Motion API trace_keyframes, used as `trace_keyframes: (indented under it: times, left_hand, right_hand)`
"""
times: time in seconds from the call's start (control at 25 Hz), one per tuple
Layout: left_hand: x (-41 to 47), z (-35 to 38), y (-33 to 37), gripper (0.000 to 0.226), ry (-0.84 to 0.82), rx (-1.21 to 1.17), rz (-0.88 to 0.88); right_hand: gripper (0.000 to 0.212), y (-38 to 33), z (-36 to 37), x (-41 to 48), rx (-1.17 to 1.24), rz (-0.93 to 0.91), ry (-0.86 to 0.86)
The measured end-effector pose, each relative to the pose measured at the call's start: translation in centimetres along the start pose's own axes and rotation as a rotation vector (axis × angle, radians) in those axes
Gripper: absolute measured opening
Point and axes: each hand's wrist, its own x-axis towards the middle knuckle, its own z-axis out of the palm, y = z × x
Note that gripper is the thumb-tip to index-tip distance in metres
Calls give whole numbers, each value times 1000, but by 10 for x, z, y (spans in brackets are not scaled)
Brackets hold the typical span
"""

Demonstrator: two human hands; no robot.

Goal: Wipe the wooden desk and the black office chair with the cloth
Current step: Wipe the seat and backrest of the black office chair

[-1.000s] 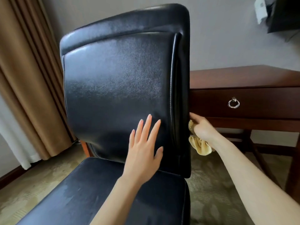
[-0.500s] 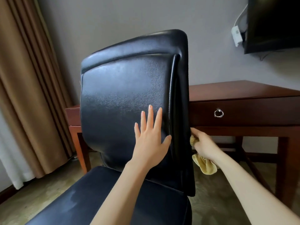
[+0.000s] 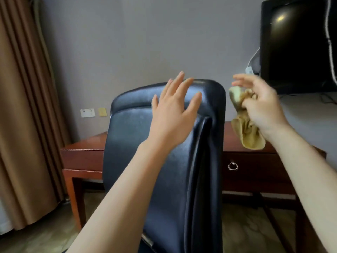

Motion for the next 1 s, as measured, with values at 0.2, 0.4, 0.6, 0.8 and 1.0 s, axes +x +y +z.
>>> trace_keyframes:
  times: [0.2, 0.4, 0.6, 0.8, 1.0]
  left_hand:
    - [57, 12, 9, 39, -300, 10, -129]
    - [47, -1, 29, 31, -188, -77, -112]
    - [43, -36, 66, 30, -434, -60, -188]
    - [33, -77, 100, 33, -576, -45, -141]
    - [38, -118, 120, 32, -706, -90, 61]
  right_hand:
    - [52, -37, 23, 37, 322, 307, -43]
    - [55, -60, 14, 16, 518, 646, -46]
    - [50, -100, -15, 23, 445, 913, -261]
    - [42, -142, -26, 45, 418, 998, -296]
    - [41, -180, -29, 33, 259, 988, -277]
